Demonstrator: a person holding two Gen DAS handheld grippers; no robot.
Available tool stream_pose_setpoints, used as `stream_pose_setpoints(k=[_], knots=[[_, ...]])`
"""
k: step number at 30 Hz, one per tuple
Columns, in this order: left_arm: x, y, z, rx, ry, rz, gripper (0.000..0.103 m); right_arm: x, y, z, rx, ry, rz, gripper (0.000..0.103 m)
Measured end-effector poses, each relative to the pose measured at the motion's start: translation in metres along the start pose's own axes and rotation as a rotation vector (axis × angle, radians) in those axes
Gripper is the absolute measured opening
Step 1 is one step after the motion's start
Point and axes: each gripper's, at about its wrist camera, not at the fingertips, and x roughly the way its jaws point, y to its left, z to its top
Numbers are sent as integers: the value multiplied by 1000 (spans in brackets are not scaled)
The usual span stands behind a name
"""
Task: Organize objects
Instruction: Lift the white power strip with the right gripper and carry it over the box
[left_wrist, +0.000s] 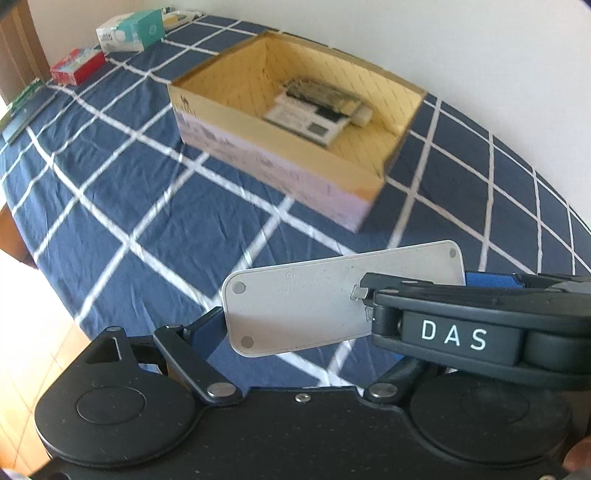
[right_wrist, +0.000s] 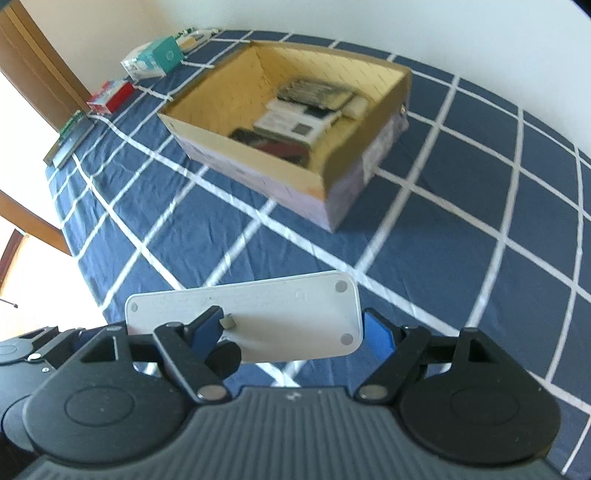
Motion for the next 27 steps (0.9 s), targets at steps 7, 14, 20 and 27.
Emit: stream_pose_setpoints(k=[7,14,20,27], knots=[[14,21,48,44,-12,-3,87,18,18,42,33,-32,0,80],[30,30,104,129,-6,-15,87,35,23,87,101,-54,-11,80],[46,32,144,193,22,-29,87,49,21,123,172,-56,-23,80],[61,32,179,278,45,-55,87,64,15,150,256,-60,-46,80]])
